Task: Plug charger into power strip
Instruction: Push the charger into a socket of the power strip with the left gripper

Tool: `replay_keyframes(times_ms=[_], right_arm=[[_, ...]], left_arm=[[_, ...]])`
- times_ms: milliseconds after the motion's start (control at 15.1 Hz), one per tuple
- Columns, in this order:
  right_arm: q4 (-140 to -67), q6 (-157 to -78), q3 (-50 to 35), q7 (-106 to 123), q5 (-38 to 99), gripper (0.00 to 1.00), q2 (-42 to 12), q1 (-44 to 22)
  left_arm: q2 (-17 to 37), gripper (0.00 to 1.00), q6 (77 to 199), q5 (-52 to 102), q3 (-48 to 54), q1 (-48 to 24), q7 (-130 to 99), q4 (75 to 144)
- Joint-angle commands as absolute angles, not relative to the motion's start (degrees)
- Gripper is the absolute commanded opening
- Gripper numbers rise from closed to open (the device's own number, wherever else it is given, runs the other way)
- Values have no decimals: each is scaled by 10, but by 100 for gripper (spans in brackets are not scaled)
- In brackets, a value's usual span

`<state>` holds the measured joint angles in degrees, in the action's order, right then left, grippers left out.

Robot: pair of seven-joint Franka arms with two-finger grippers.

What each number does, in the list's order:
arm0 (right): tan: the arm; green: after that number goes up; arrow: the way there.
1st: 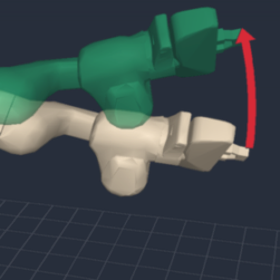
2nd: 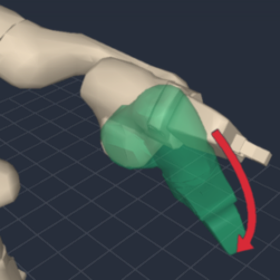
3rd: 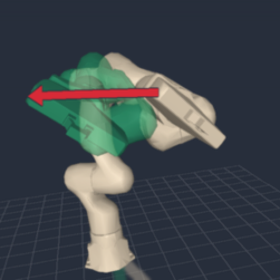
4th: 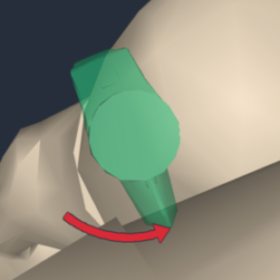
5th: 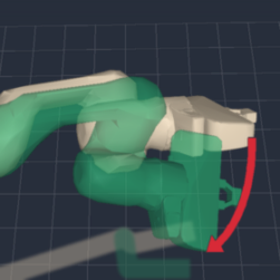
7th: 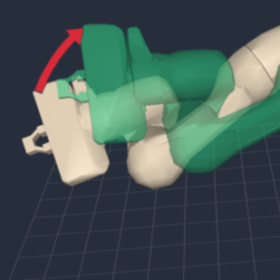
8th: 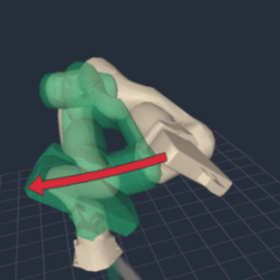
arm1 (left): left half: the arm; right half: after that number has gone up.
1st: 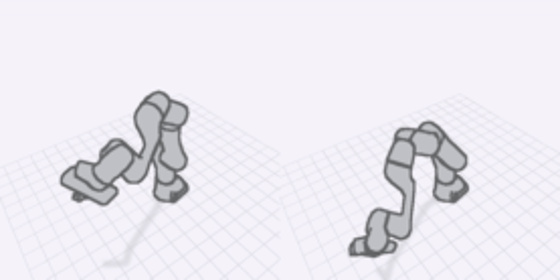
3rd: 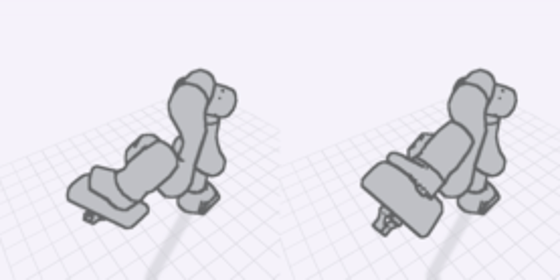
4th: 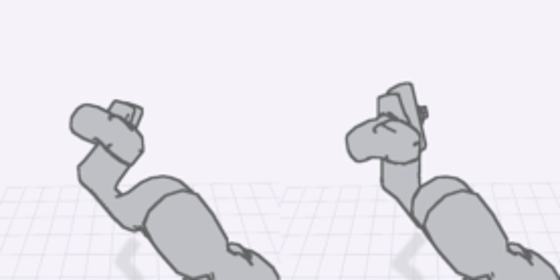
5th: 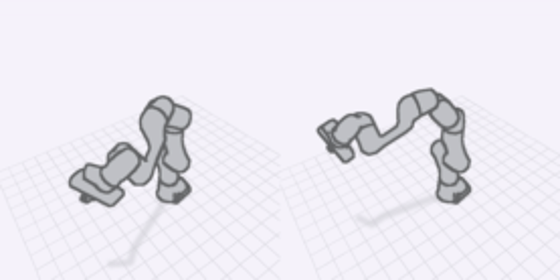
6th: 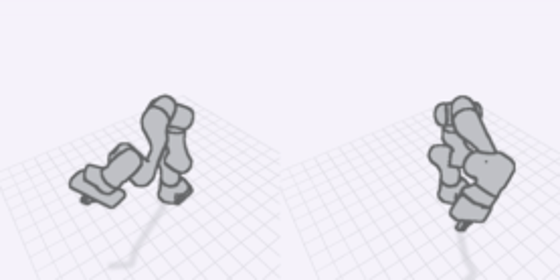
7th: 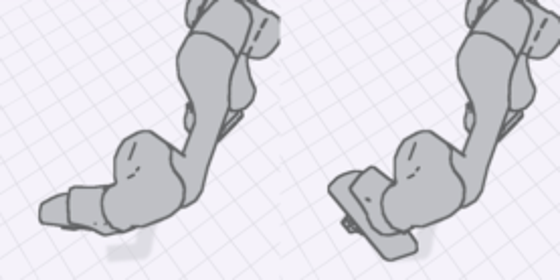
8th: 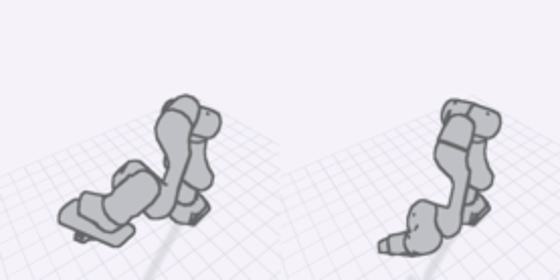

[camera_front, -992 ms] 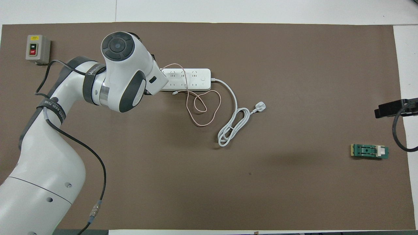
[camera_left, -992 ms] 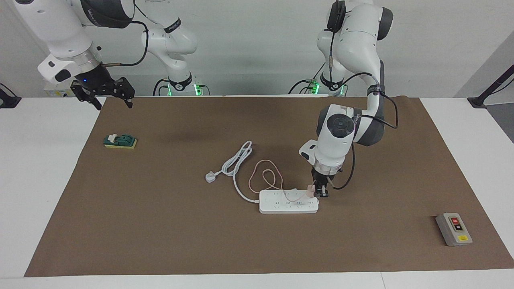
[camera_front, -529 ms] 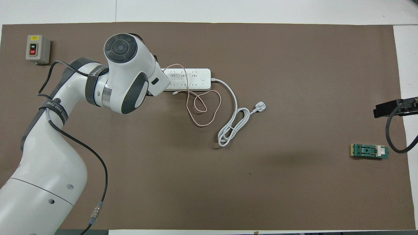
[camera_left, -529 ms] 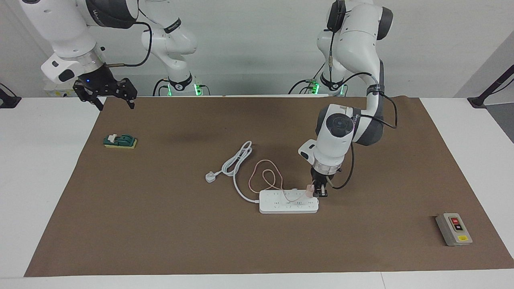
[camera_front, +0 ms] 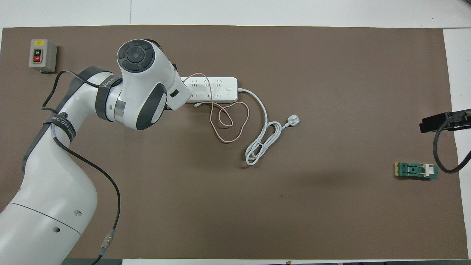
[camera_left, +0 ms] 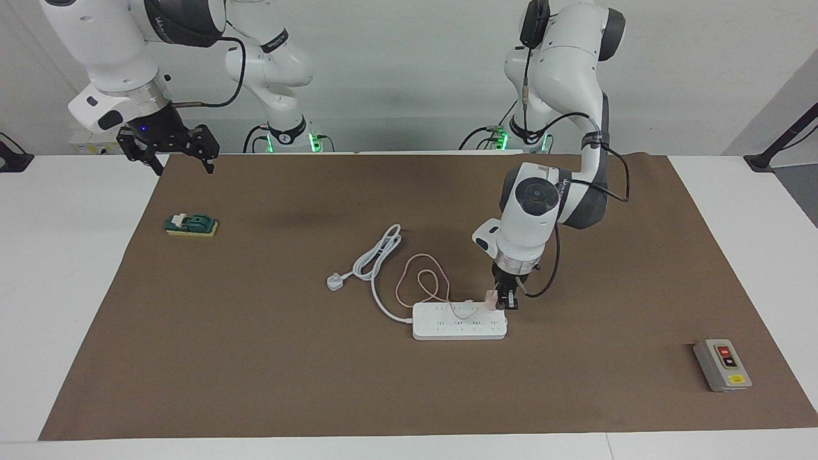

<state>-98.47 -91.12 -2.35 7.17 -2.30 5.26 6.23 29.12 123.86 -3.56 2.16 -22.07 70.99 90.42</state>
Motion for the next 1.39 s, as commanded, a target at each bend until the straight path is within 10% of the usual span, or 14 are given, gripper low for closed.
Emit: replay_keyframes(times_ms=[0, 1322], right_arm=[[-991, -909, -32, 62, -30, 100, 60, 69], [-990, -909, -31, 61, -27, 100, 60, 69]], left_arm=[[280, 0, 1247, -40, 15, -226, 715, 933], [288, 0, 1261, -42, 13, -222, 695, 919]])
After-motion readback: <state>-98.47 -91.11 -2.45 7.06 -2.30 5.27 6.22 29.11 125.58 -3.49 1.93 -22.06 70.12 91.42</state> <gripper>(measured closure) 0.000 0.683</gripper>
